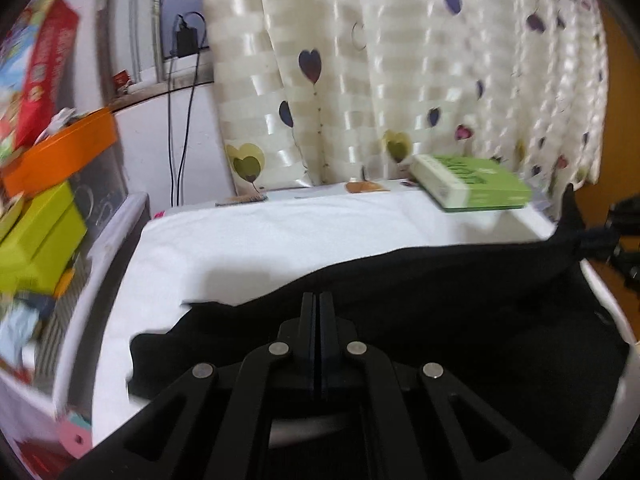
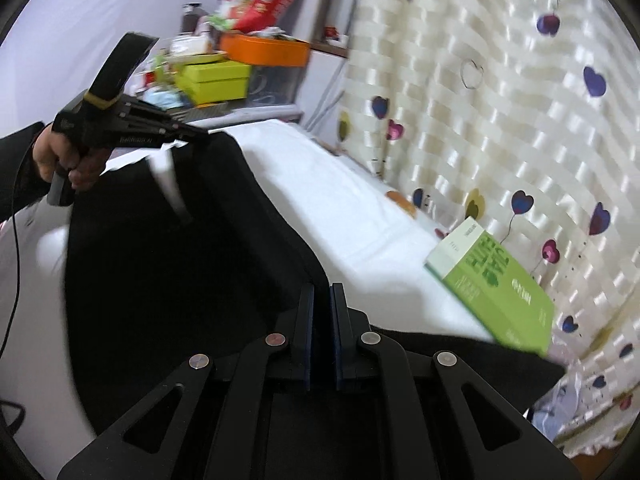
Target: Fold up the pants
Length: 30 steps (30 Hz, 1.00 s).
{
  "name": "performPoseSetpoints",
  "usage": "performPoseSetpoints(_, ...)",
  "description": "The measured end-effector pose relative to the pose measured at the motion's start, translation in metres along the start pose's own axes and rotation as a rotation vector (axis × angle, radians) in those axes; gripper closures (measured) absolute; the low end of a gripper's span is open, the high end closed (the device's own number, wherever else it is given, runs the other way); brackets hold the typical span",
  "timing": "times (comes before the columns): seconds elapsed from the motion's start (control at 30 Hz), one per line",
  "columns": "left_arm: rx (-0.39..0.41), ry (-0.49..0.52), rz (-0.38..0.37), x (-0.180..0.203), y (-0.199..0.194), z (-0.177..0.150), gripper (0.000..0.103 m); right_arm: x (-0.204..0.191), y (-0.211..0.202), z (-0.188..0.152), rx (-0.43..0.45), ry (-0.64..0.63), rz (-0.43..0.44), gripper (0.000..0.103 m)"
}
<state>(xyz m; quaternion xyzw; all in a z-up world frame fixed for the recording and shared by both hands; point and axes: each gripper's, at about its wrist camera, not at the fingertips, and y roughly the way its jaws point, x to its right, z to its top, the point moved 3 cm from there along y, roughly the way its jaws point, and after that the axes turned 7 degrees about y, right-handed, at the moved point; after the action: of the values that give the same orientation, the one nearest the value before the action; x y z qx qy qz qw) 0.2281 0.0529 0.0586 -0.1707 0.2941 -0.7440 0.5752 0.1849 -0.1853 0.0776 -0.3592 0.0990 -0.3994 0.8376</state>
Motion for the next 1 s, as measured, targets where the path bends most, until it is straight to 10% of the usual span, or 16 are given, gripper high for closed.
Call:
performPoseSetpoints(0.43, -0.130, -0.168, -0.072, 0.030, -0.057, -0.133, 0.098, -0.082, -0.010, -0.130, -0.130, 0.237, 0.057, 0.094)
performPoseSetpoints(0.57, -0.116, -0.226, -0.057, 0.023, -0.076, -0.149, 0.084, -0.079, -0.023, -0.137, -0.119, 0.333, 0.024, 0.068)
performPoseSetpoints(0.7, -0.072, -0.268, 0.015, 0.007, -0.092, -0.145, 0.056, -0.074, -0.039, -0.140, -0.081, 0.395, 0.005, 0.059)
performPoseSetpoints(1.0, -0.124, -0.254, 0.165, 0.000, -0.033, -0.089, 0.050, -0.048, -0.052, -0.146, -0.007, 0.560, -0.099, 0.059)
